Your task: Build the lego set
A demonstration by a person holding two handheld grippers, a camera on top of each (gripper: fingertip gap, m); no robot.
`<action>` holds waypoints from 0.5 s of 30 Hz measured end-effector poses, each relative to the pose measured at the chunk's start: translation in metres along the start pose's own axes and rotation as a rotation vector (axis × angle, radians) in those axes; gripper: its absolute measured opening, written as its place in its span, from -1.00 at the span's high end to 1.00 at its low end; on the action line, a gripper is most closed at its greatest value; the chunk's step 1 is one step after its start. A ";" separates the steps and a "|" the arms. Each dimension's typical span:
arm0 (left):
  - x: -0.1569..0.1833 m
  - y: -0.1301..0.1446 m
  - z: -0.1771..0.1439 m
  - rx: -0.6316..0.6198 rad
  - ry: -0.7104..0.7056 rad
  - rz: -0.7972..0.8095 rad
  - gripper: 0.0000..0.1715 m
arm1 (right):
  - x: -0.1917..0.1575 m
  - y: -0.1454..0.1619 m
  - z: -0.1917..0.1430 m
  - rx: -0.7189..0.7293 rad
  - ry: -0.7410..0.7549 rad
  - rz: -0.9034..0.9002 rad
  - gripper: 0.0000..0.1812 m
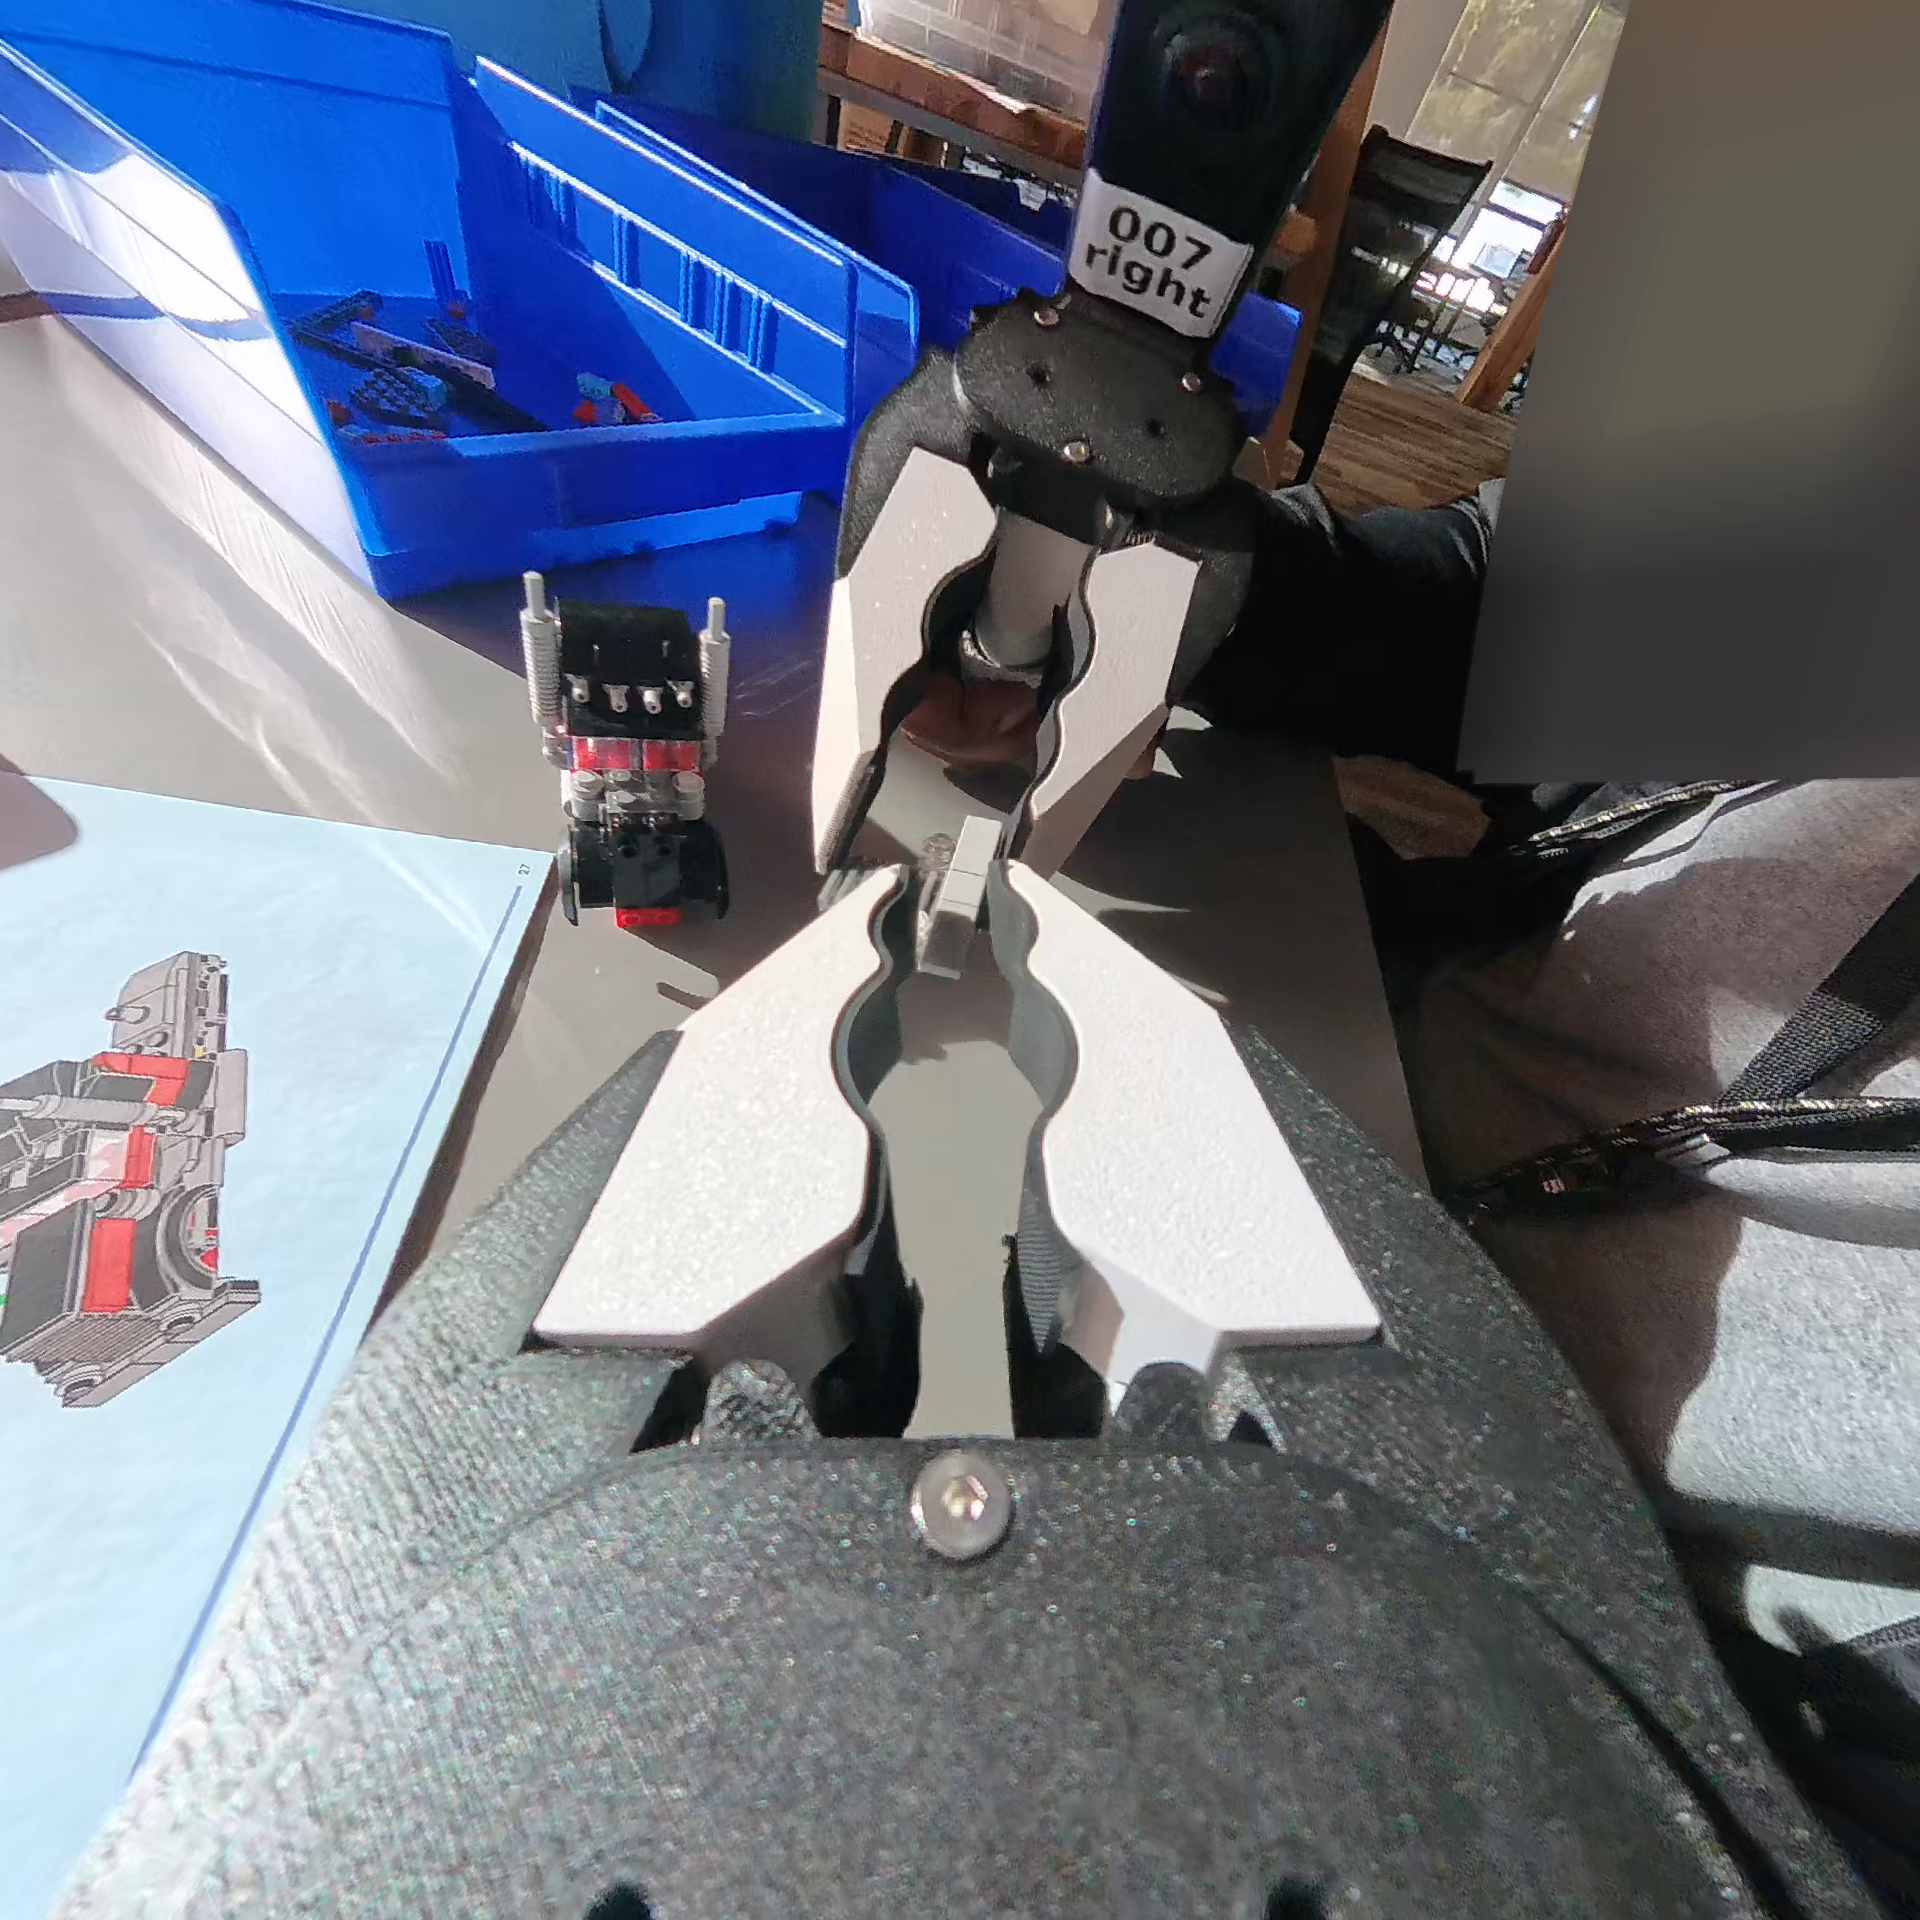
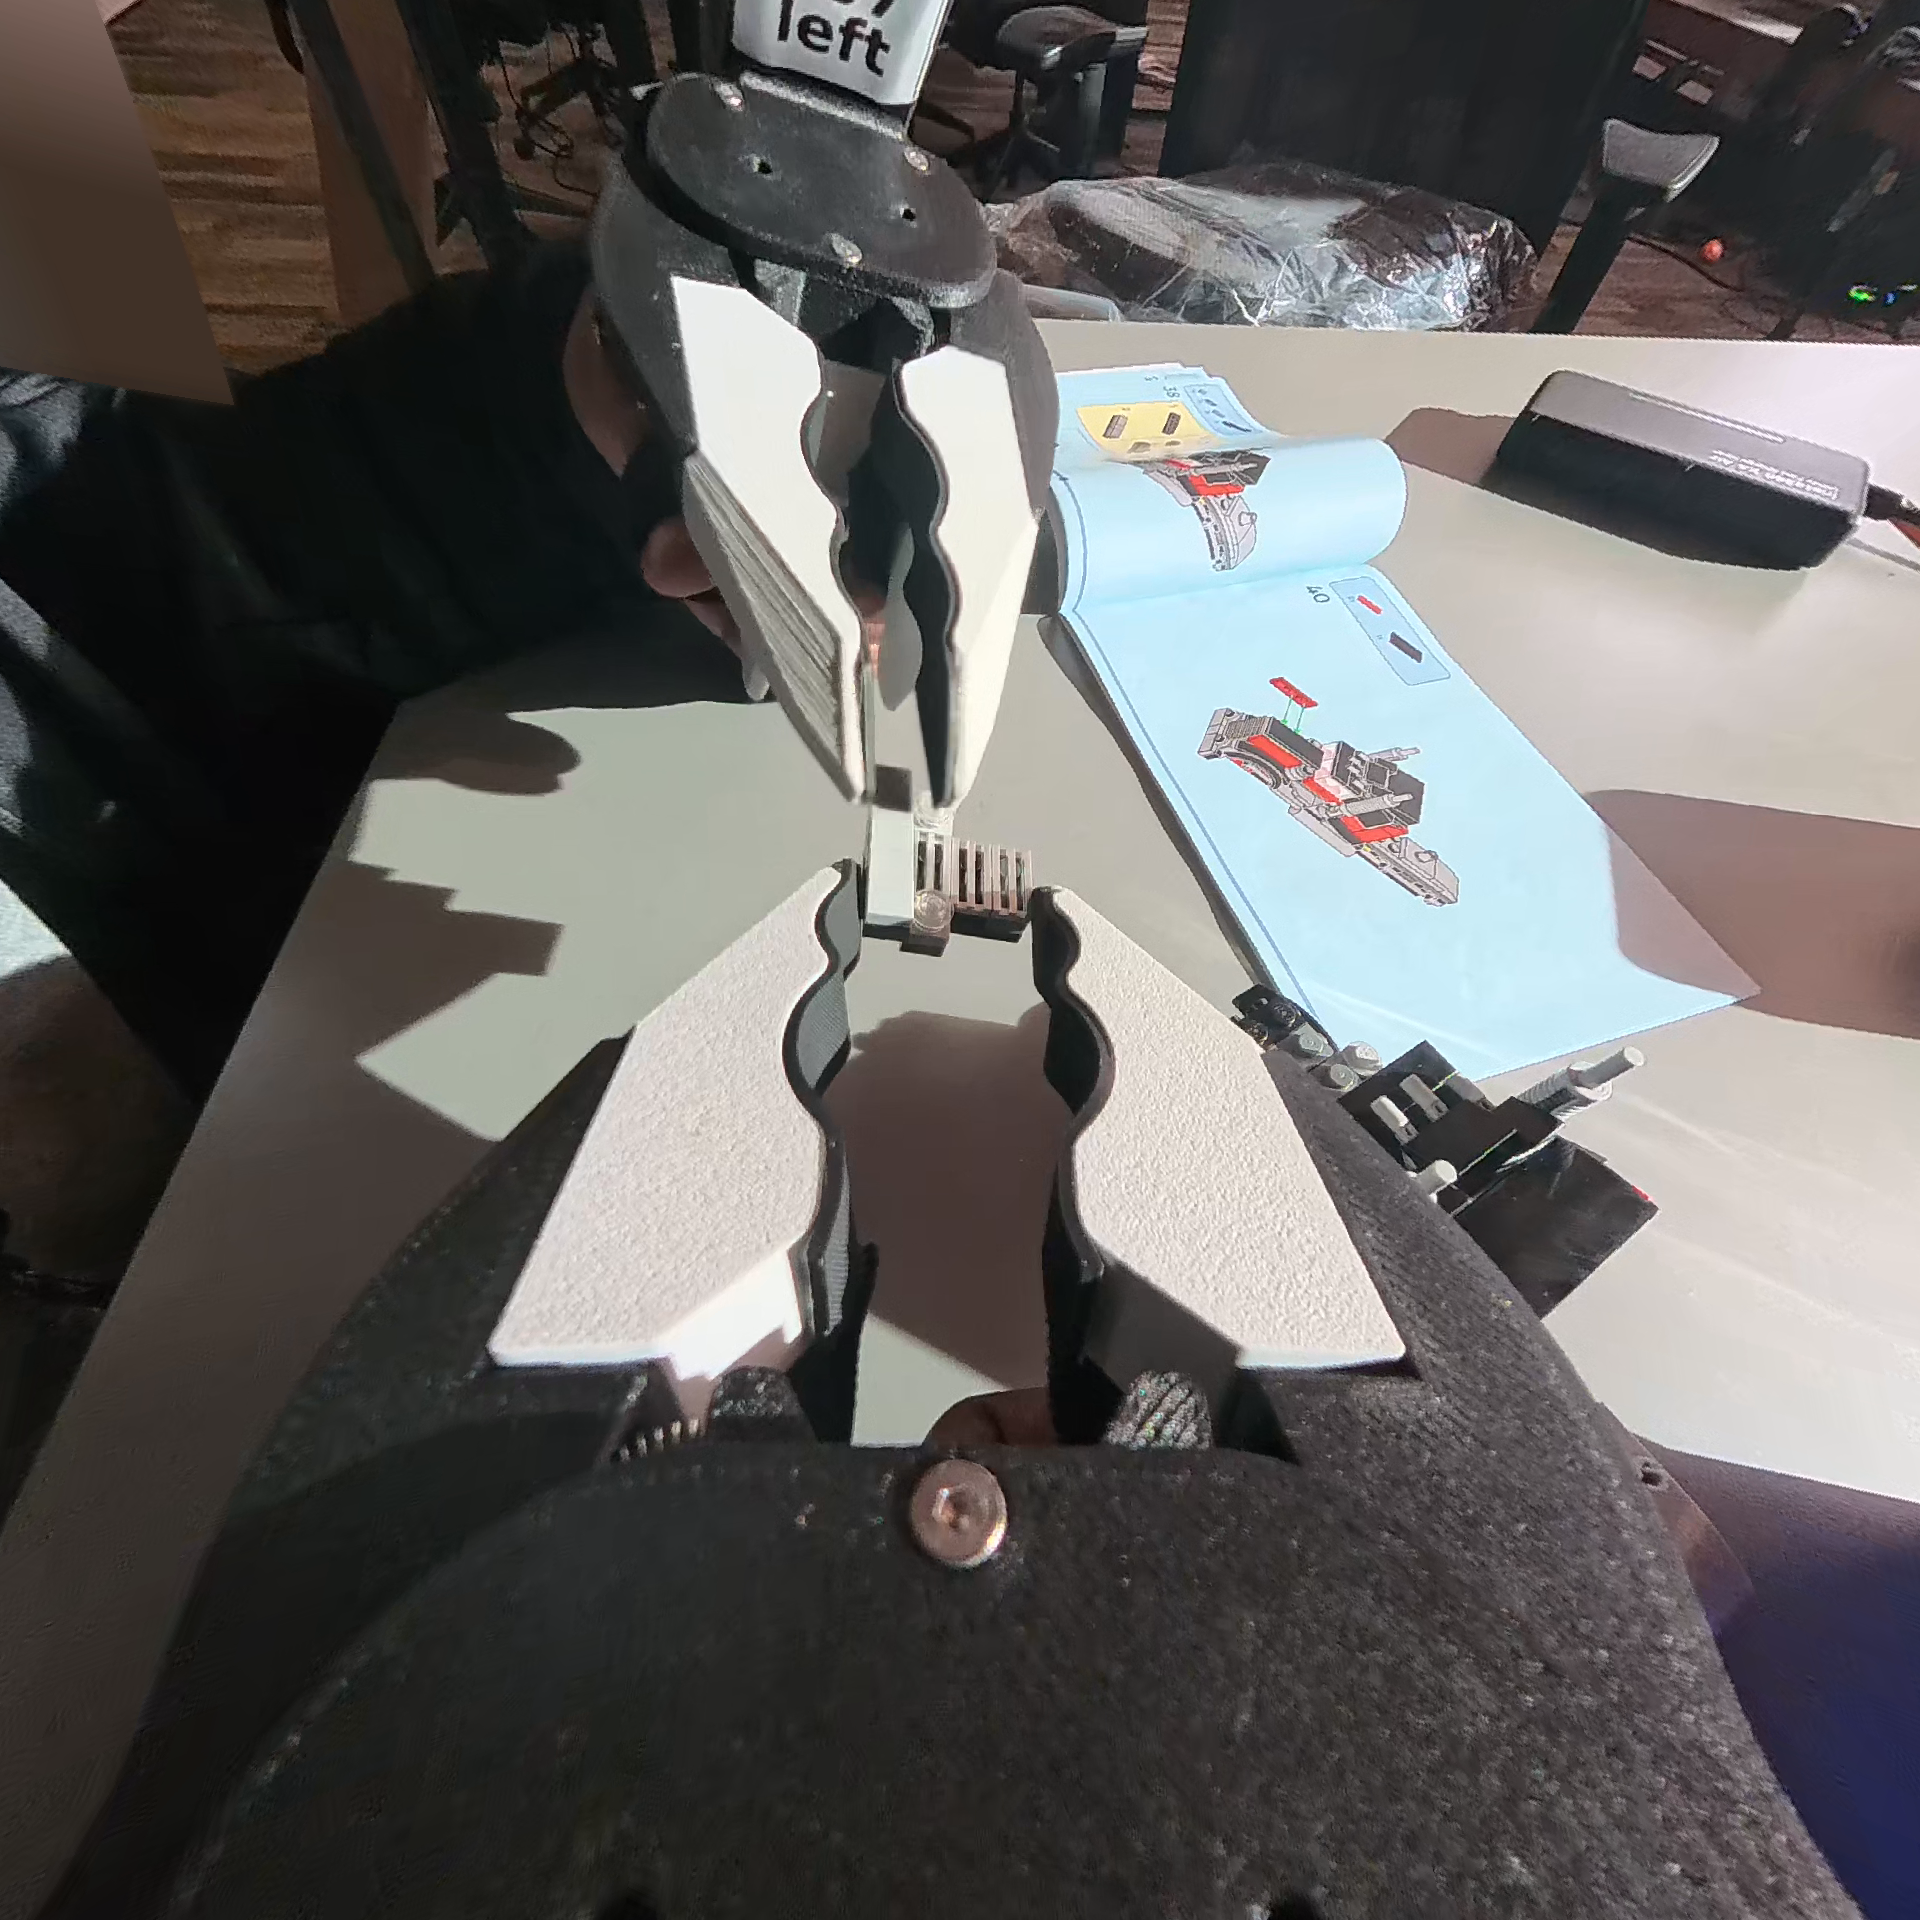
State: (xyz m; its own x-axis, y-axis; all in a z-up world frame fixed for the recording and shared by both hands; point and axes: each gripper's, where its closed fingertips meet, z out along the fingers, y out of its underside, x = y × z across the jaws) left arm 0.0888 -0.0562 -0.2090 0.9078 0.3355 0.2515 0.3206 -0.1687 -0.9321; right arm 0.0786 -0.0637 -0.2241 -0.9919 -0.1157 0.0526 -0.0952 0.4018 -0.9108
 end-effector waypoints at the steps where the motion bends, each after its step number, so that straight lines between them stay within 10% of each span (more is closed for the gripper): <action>1: -0.002 -0.002 -0.002 0.014 -0.011 -0.004 0.81 | 0.001 0.000 0.000 0.002 0.002 0.001 0.61; 15: -0.030 -0.021 0.011 0.170 0.026 -0.592 0.39 | 0.022 -0.010 -0.015 0.032 0.137 -0.074 0.61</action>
State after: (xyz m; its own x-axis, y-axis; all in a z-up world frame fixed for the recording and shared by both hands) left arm 0.0518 -0.0529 -0.1997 0.5956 0.3037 0.7437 0.7270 0.1901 -0.6598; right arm 0.0565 -0.0567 -0.2078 -0.9846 -0.0178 0.1740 -0.1683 0.3669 -0.9149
